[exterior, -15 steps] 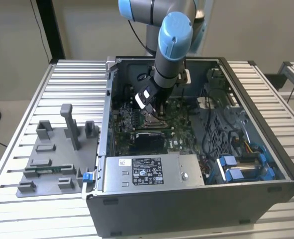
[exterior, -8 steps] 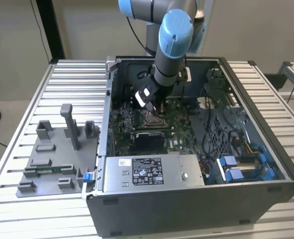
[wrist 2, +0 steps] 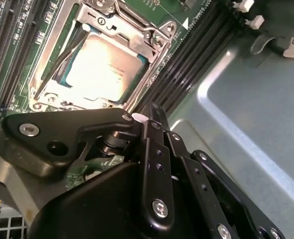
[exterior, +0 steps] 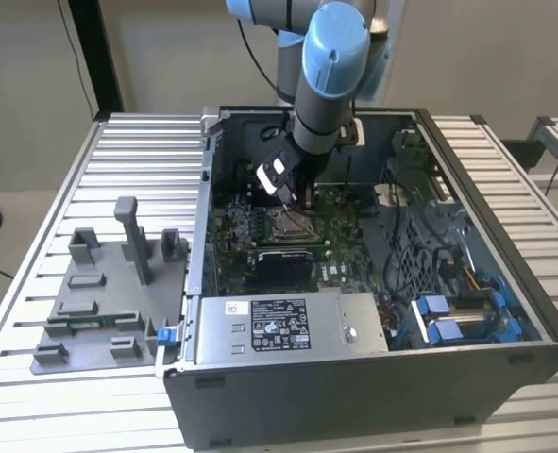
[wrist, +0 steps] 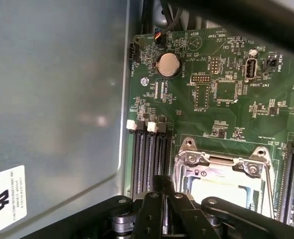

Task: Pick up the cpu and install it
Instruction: 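Install the first cpu locking lever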

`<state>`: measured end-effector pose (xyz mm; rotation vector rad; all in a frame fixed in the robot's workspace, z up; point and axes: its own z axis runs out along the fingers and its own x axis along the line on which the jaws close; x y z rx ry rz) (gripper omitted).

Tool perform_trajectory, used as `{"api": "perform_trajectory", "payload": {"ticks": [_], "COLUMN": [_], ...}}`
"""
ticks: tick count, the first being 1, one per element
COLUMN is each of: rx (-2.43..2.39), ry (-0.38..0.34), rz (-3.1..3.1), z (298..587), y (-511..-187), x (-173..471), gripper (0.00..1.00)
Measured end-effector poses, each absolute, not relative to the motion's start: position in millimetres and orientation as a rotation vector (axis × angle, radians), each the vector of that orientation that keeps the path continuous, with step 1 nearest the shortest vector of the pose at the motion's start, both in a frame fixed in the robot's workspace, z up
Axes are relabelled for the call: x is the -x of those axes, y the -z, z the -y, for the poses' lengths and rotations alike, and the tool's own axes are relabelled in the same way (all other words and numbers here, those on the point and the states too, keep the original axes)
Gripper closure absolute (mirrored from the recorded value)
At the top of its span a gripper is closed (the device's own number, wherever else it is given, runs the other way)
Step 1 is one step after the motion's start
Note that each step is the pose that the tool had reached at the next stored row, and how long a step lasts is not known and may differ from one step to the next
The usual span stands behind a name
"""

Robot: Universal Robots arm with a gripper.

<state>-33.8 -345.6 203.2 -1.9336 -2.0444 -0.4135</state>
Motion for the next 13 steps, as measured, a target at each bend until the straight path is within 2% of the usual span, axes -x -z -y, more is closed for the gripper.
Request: {"api": "perform_trajectory", "payload": {"ticks": [13], "rx": [1.967], "ry": [0.359], "rz": [2.076], "z": [347], "y": [-221], "x": [31], "gripper": [1.0]}}
